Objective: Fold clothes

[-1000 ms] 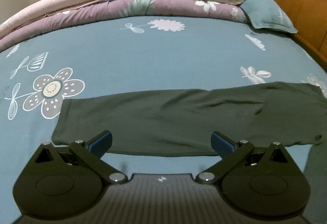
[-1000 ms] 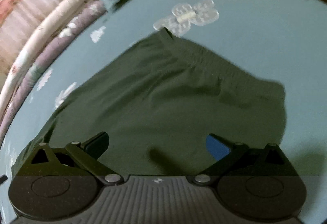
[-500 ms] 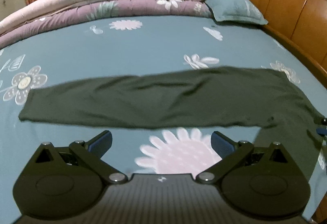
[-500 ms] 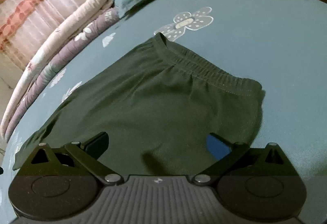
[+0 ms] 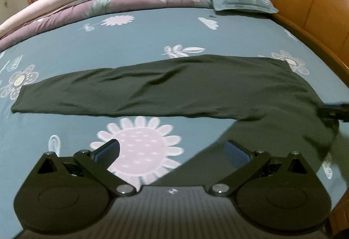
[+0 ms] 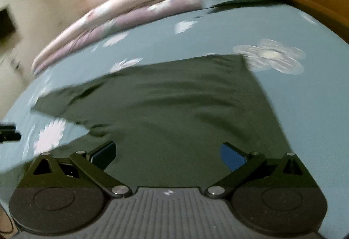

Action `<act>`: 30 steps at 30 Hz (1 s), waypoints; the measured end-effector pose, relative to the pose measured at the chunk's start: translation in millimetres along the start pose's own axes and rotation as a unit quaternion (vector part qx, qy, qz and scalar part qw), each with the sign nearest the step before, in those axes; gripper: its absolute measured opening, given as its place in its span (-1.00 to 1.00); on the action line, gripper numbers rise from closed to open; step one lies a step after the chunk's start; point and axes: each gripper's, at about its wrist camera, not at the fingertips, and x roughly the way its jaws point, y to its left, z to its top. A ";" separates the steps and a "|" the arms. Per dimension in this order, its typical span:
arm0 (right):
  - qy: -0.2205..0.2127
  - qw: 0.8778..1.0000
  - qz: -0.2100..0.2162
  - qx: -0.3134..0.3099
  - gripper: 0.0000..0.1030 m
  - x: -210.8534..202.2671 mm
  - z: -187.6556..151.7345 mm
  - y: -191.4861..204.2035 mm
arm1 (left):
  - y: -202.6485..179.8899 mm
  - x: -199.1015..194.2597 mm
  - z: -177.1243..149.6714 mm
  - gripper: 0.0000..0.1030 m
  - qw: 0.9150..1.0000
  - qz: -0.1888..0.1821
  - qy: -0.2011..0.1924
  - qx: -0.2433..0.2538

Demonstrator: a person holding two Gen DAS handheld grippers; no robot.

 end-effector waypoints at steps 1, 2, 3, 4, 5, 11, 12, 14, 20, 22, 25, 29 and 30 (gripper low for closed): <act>0.008 1.000 0.003 -0.030 1.00 10.3 4.3 9.3 | -7.0 -0.3 0.8 0.98 1.000 -0.002 0.000 0.004; 0.017 0.998 0.000 -0.066 1.00 21.5 3.7 18.5 | -12.5 -0.9 0.3 0.98 1.000 -0.006 0.000 0.011; 0.031 0.995 -0.008 -0.100 1.00 33.3 0.5 26.0 | -17.6 -1.7 -0.6 0.98 1.000 -0.011 0.001 0.018; 0.048 0.991 -0.022 -0.127 1.00 43.0 -5.4 29.4 | -22.6 -2.4 -1.4 0.98 1.000 -0.016 0.001 0.025; 0.068 0.986 -0.034 -0.151 1.00 49.9 -13.8 29.5 | -26.5 -2.7 -3.4 0.98 0.999 -0.017 0.003 0.032; 0.071 0.980 -0.035 -0.183 1.00 -2.1 -64.0 4.0 | -34.8 3.9 -20.8 0.98 0.998 -0.020 0.030 0.043; 0.074 0.979 -0.038 -0.184 1.00 -9.8 -68.2 1.9 | -35.4 6.4 -21.8 0.98 0.998 -0.024 0.032 0.039; 0.091 0.978 -0.052 -0.178 1.00 -13.0 -65.5 5.7 | -41.1 10.9 -20.1 0.98 0.998 -0.031 0.031 0.038; 0.001 0.981 0.038 -0.190 1.00 -13.2 -43.4 52.7 | -69.3 14.4 -9.5 0.98 0.997 -0.051 0.010 0.062; 0.003 0.976 0.037 -0.213 1.00 7.1 -41.6 70.3 | -75.8 15.8 -8.3 0.98 0.996 -0.052 0.008 0.068; 0.032 0.974 0.032 -0.222 1.00 39.1 -43.1 83.3 | -78.3 18.3 -12.8 0.98 0.997 -0.050 0.016 0.065; 0.079 0.979 0.024 -0.185 1.00 30.2 -60.6 69.6 | -72.3 20.1 -24.3 0.98 0.997 -0.041 0.033 0.049; 0.088 0.980 0.023 -0.178 1.00 25.7 -65.9 66.5 | -70.4 19.8 -27.7 0.98 0.998 -0.041 0.036 0.042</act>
